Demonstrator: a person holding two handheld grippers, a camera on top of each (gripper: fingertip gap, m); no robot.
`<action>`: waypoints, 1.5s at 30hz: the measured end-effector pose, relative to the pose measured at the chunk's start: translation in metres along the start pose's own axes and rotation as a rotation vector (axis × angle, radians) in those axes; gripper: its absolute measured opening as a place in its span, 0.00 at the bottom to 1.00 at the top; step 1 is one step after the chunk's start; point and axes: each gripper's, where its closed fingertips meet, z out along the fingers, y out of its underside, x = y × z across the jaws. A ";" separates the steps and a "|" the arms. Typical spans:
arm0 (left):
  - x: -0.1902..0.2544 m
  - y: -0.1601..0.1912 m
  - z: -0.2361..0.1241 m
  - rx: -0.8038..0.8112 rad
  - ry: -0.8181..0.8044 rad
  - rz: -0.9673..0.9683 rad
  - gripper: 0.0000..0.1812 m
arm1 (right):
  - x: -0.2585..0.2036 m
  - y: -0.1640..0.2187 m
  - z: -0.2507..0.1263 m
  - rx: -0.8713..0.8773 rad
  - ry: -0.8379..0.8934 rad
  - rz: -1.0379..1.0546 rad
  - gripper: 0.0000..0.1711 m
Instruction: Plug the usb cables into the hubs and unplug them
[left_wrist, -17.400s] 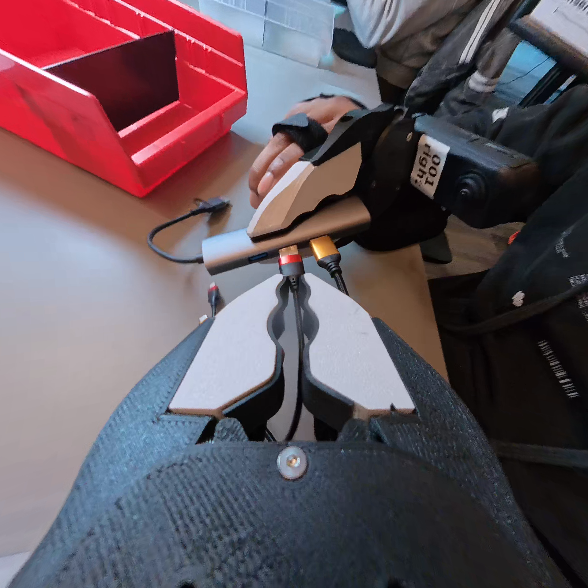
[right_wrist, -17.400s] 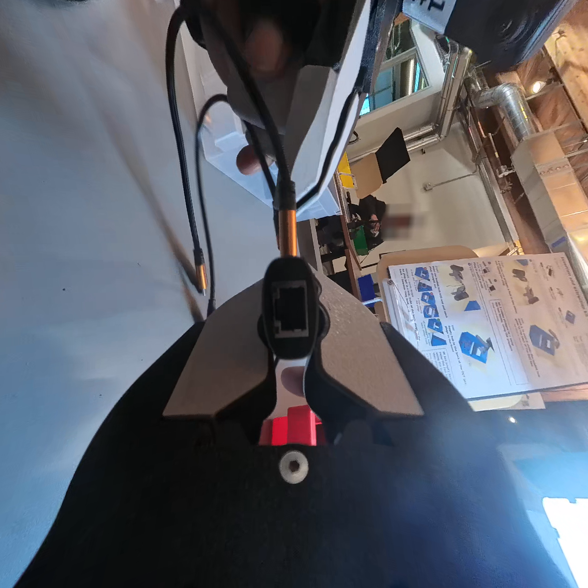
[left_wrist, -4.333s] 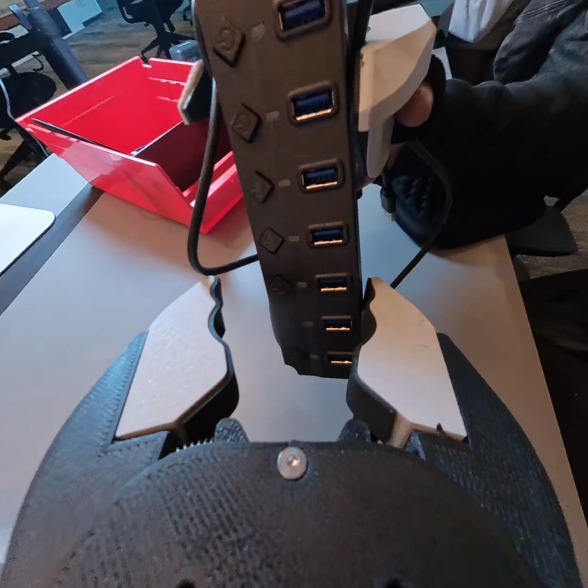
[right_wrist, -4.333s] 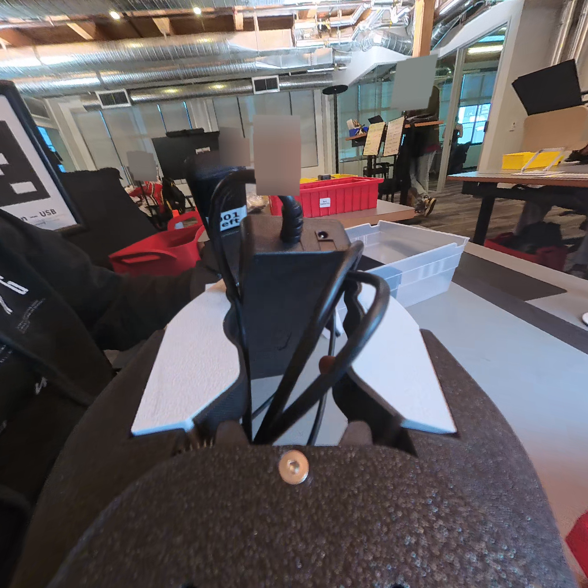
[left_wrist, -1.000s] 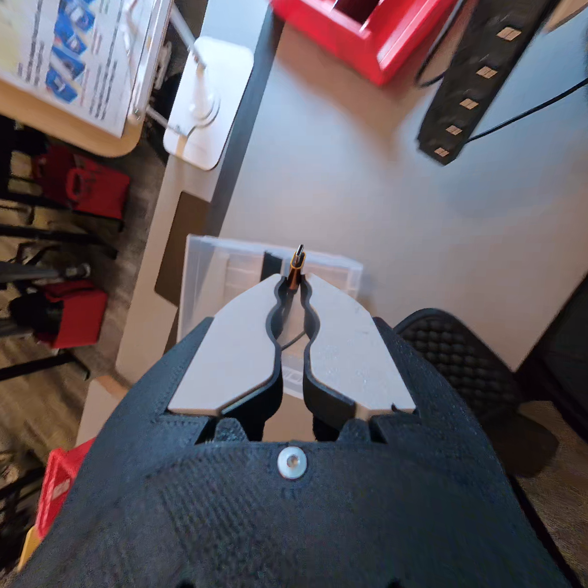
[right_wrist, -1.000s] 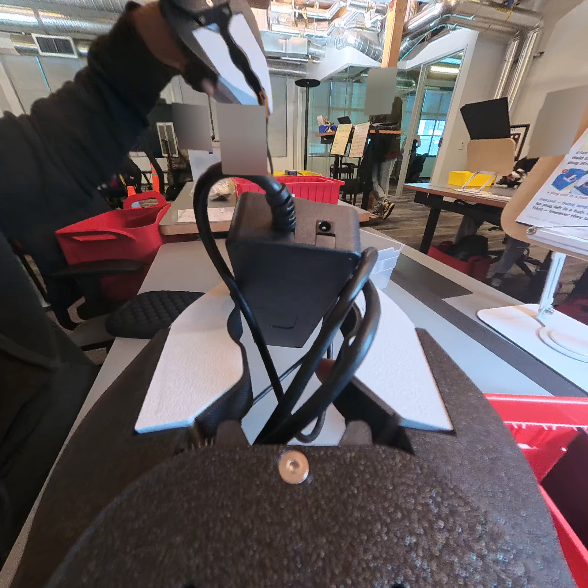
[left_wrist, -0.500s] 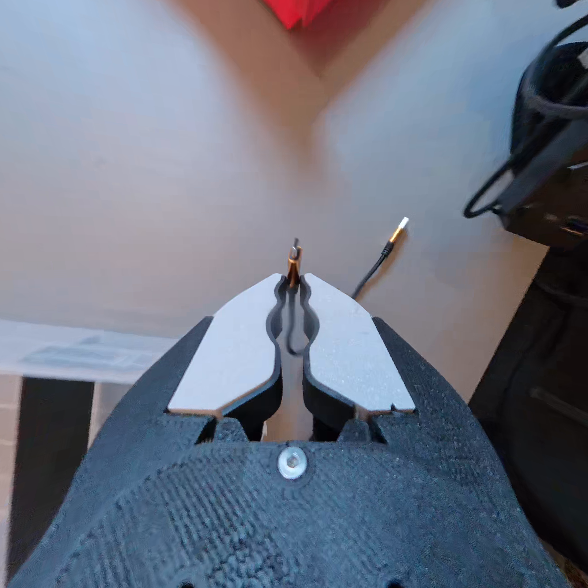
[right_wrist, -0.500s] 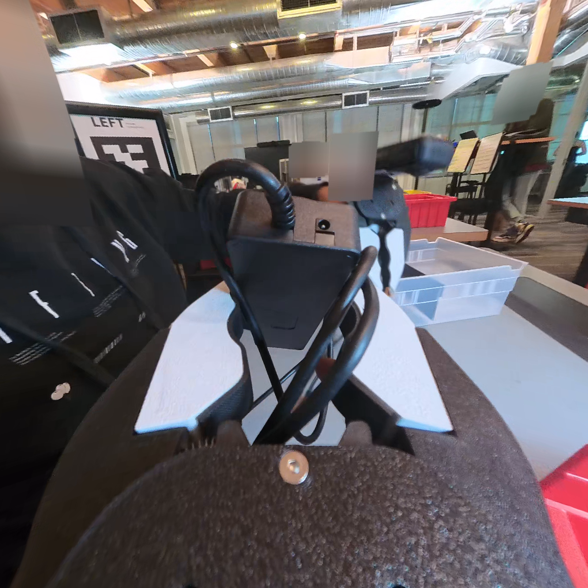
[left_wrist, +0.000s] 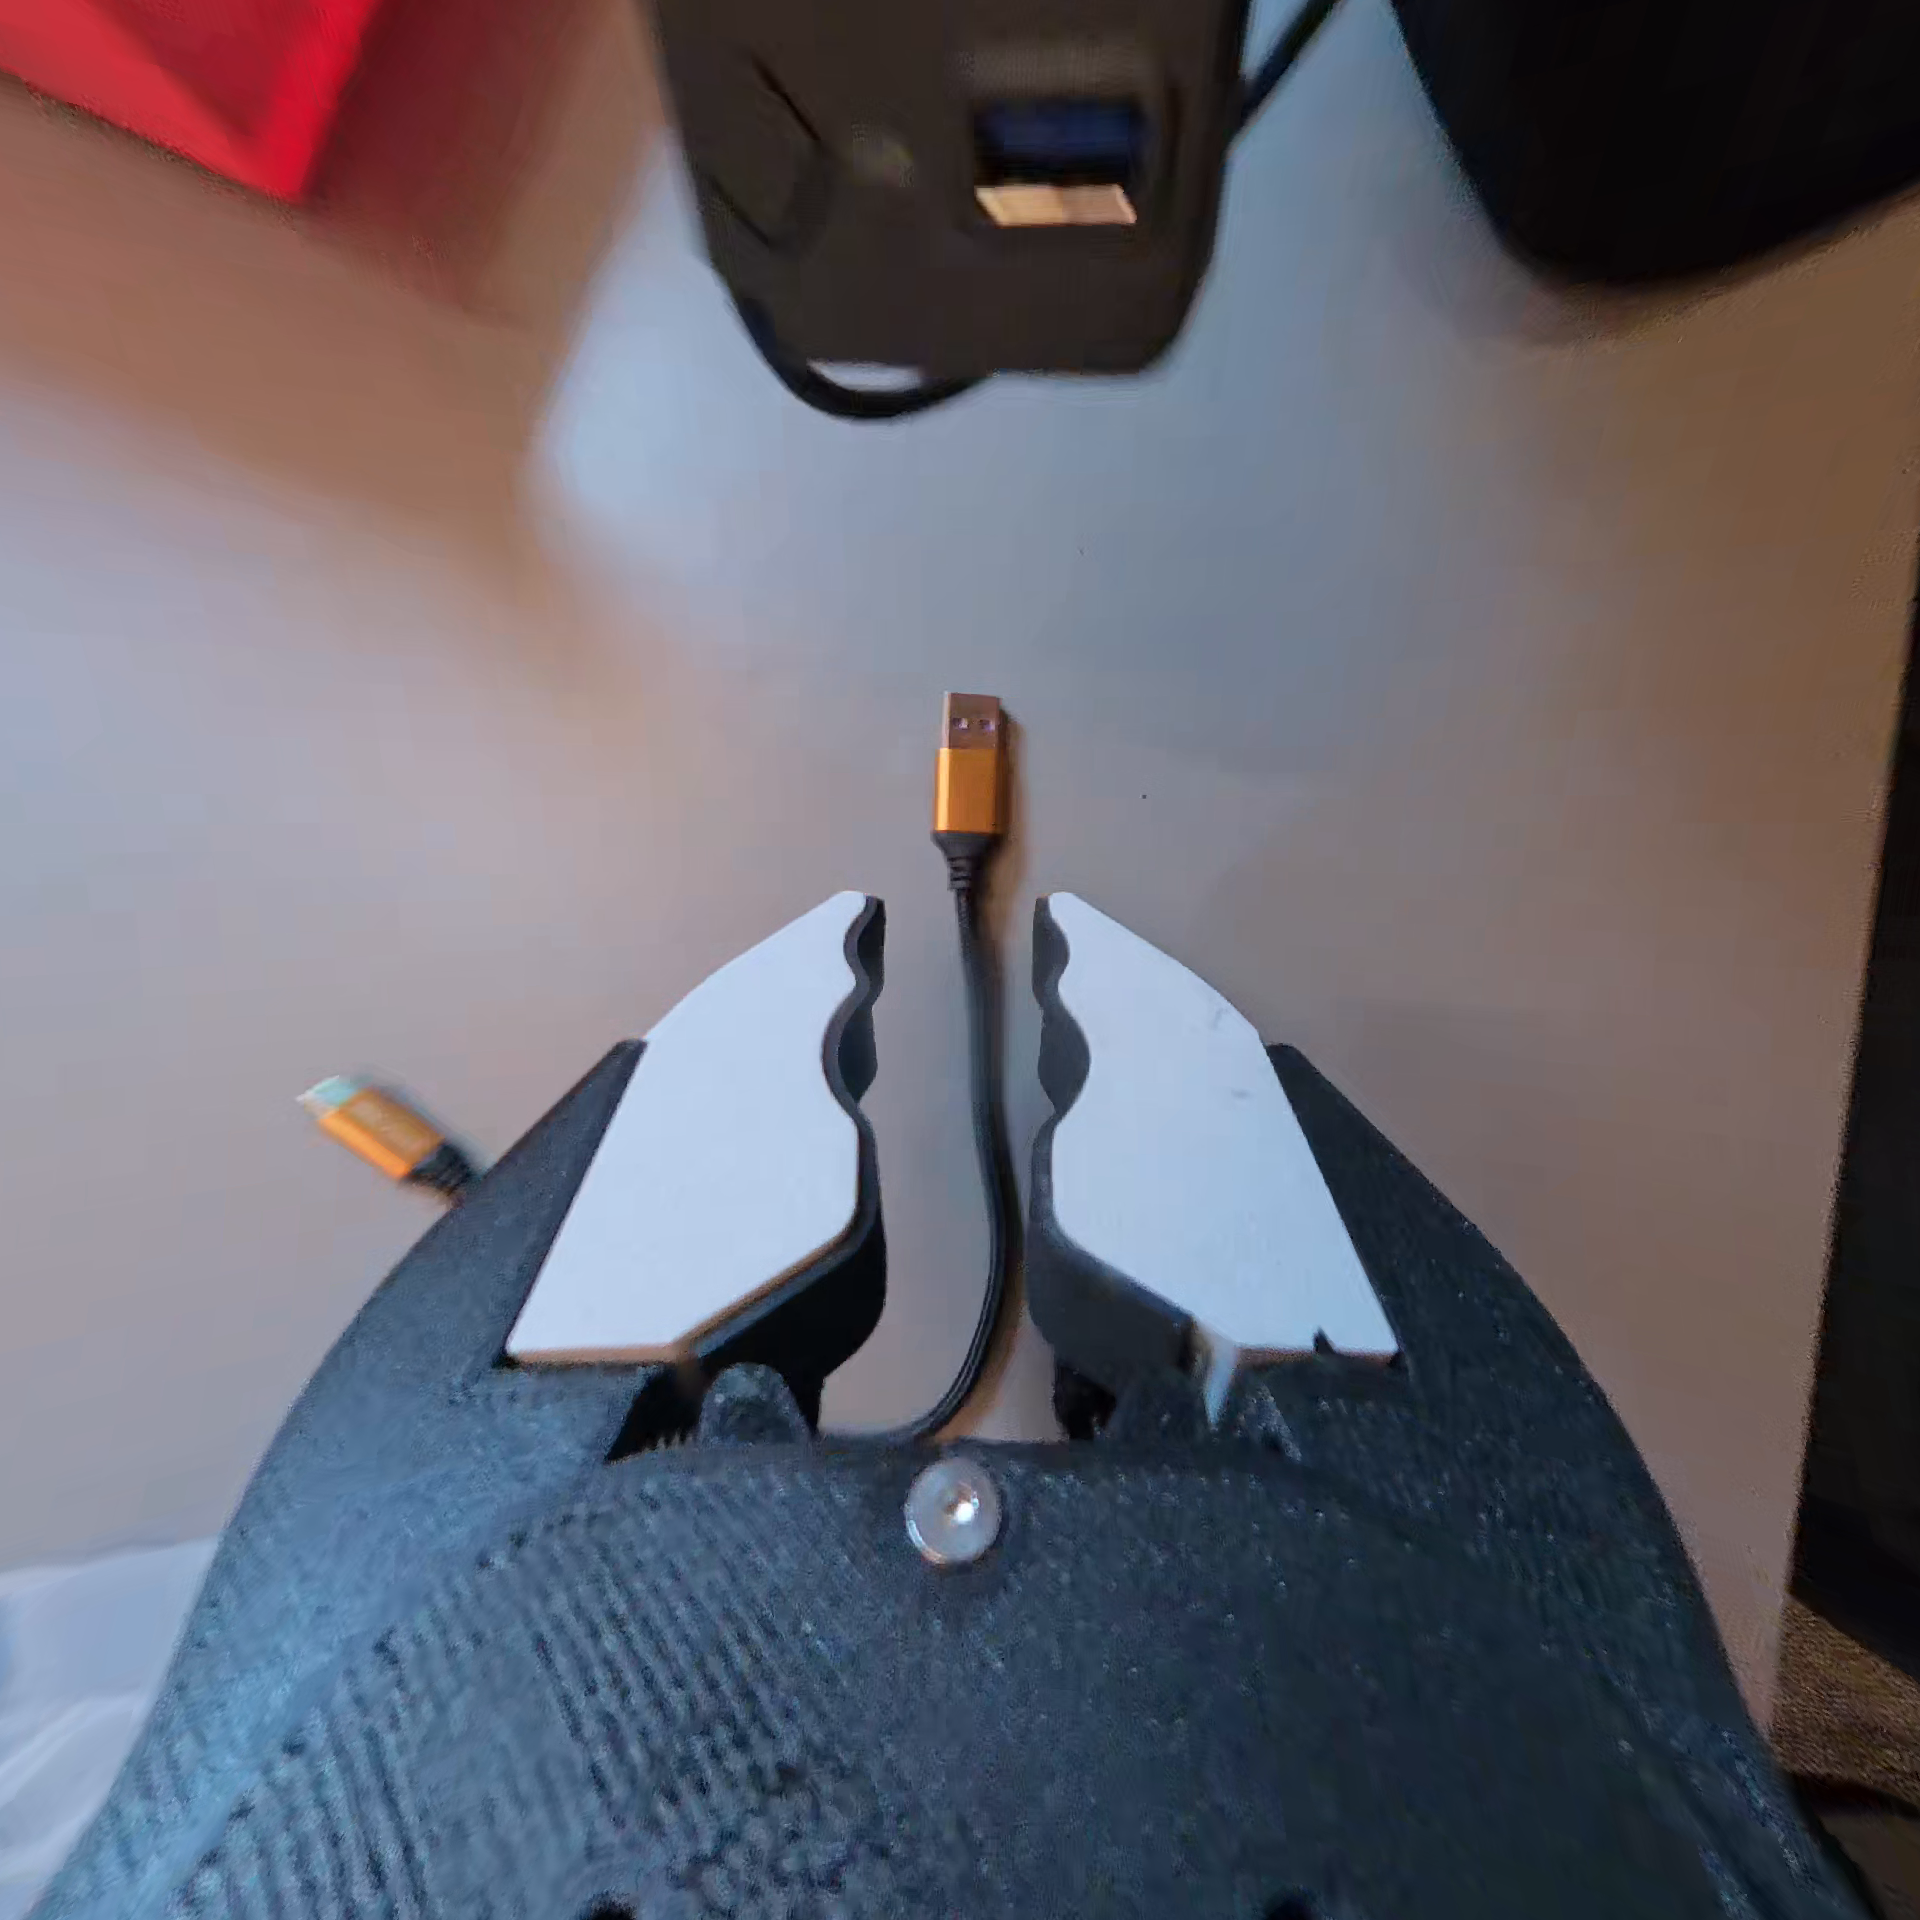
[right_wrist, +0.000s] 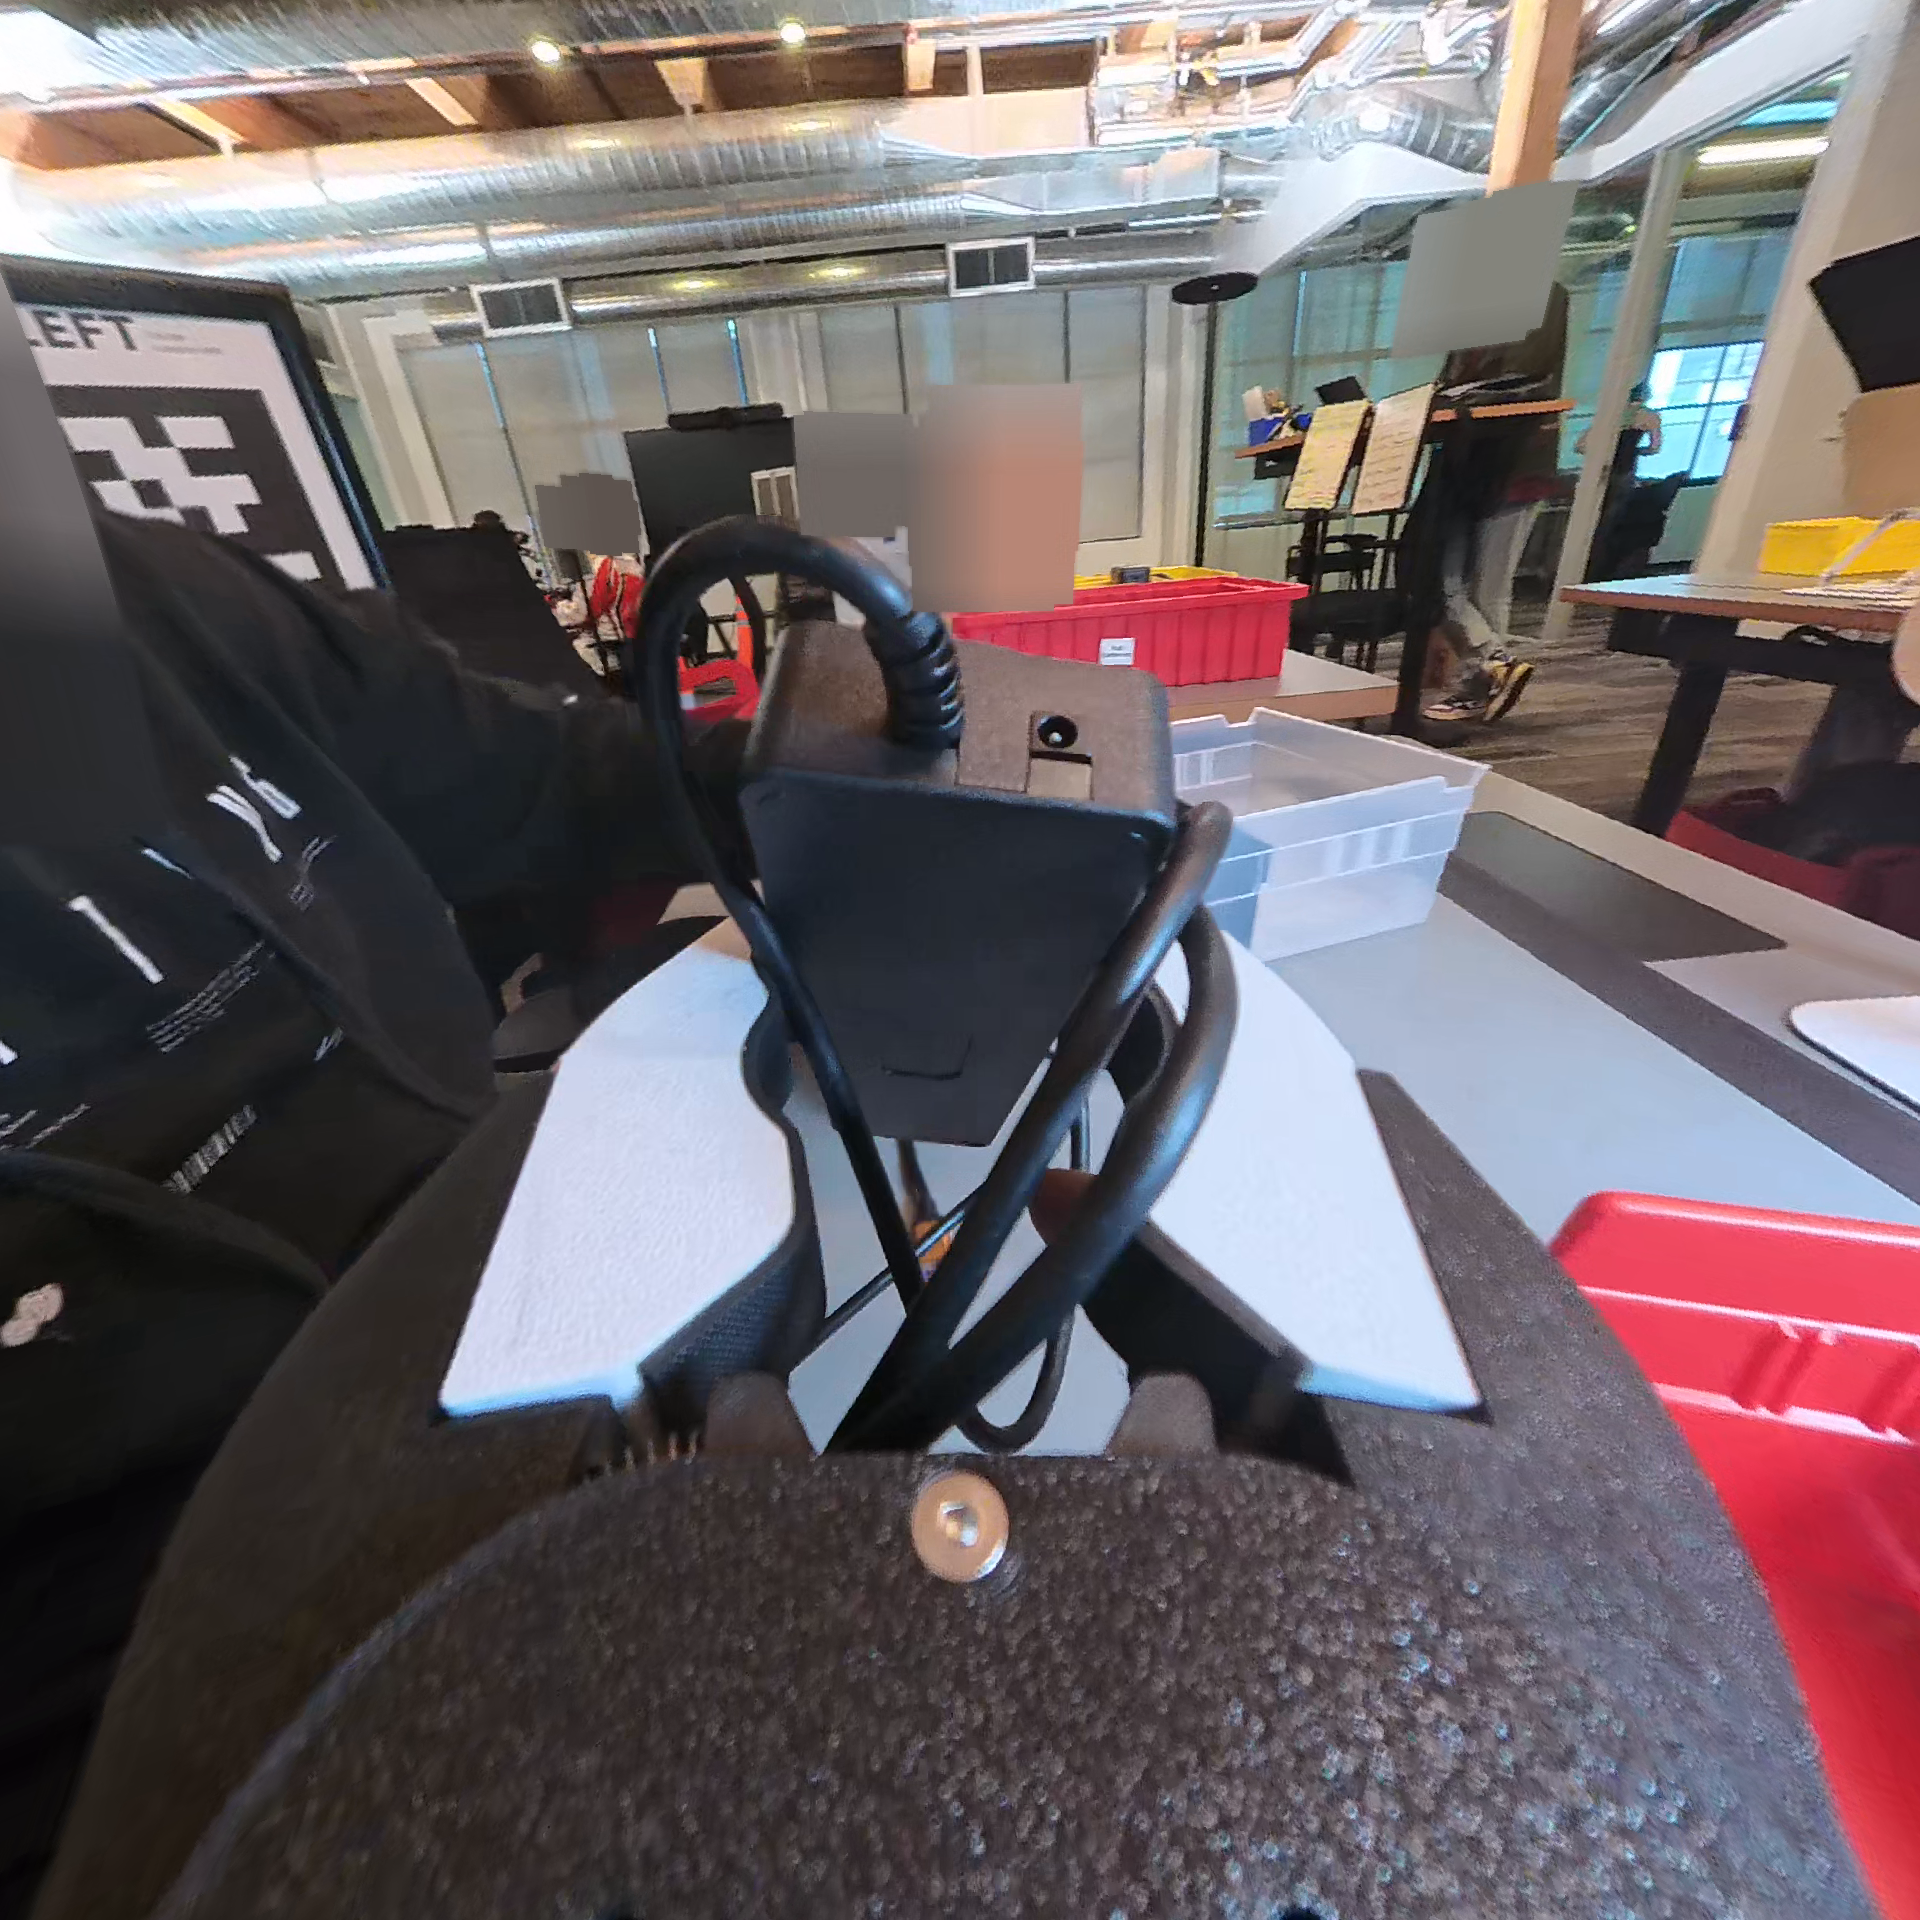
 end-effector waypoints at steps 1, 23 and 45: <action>0.003 0.004 0.010 -0.010 -0.005 0.005 0.15 | 0.002 0.001 -0.001 0.001 0.008 0.003 0.36; 0.040 -0.035 -0.056 0.622 0.374 -0.010 0.04 | -0.015 0.018 0.013 -0.035 -0.107 0.048 0.36; 0.069 -0.063 -0.155 0.908 0.357 0.140 0.04 | -0.009 0.023 0.016 -0.034 -0.110 0.084 0.36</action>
